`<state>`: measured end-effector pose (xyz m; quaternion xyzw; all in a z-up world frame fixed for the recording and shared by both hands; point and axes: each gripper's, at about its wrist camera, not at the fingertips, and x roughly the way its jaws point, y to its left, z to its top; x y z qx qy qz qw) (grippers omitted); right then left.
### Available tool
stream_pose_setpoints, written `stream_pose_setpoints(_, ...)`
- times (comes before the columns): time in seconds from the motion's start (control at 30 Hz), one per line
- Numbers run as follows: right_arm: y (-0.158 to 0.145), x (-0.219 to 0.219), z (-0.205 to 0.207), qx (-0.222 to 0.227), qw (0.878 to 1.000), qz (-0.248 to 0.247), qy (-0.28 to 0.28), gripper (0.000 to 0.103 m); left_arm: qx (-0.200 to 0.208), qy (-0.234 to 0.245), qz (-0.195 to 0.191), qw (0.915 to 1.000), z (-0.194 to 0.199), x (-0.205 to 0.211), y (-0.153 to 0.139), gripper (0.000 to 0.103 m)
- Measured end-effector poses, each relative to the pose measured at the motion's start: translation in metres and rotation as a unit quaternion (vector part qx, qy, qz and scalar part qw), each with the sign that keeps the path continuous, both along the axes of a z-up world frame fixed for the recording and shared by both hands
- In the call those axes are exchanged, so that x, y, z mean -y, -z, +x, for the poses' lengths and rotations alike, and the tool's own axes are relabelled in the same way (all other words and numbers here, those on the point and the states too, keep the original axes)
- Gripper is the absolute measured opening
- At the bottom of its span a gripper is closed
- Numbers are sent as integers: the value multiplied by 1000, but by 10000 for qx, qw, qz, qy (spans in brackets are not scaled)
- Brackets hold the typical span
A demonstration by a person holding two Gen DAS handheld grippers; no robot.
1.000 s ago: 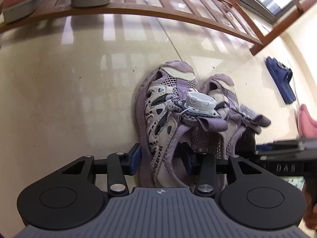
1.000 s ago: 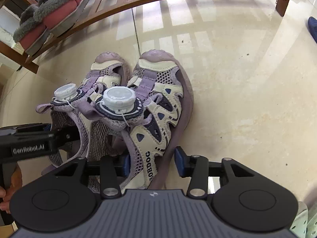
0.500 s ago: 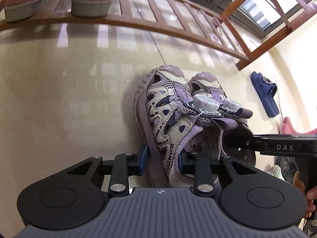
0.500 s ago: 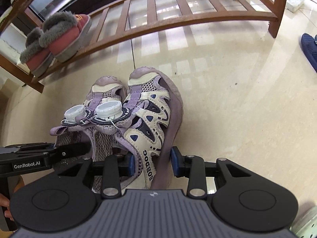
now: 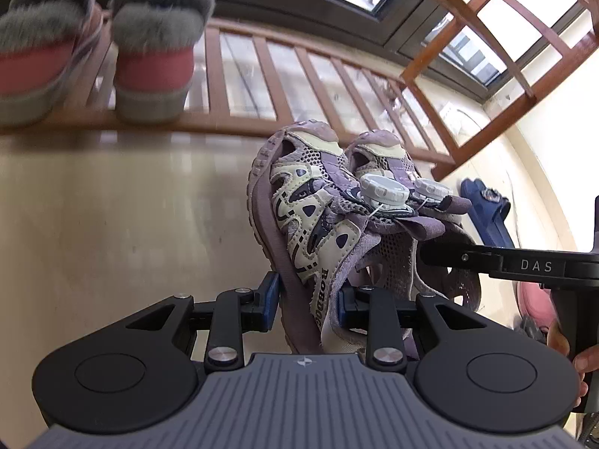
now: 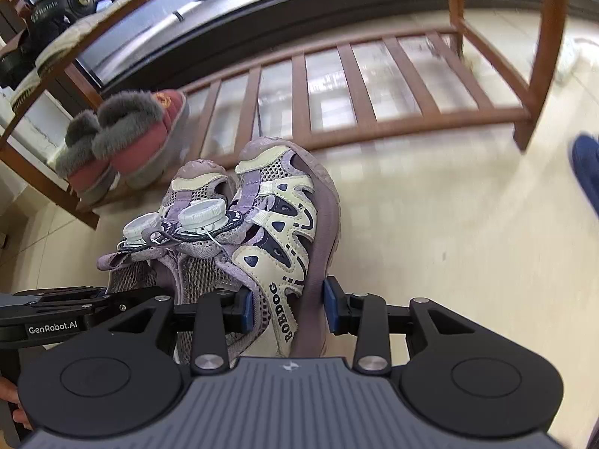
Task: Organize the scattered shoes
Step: 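Lift the lavender sandals with both grippers and carry them to the rack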
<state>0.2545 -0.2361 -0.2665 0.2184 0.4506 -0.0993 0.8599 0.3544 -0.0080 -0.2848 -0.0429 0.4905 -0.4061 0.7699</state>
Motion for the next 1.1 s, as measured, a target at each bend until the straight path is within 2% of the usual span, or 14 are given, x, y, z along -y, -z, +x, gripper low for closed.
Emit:
stream_pose_setpoints(0.37, -8, 26, 67, 518, 9985, -149, 8, 42, 543, -302, -174, 9979, 55, 22, -16, 32)
stream_pose_setpoints(0.5, -2, 36, 92, 698, 9974, -198, -22, 42, 933, -374, -122, 9949, 73, 32, -17, 32)
stream_pose_setpoints(0.9, 26, 69, 139, 951, 9948, 210, 311, 44, 748, -952, -391, 9919, 122, 47, -3, 33)
stream_pose_setpoints(1.1, 33, 82, 157, 1095, 9924, 172, 529, 46, 854, -1097, -329, 9897, 133, 66, 1, 34)
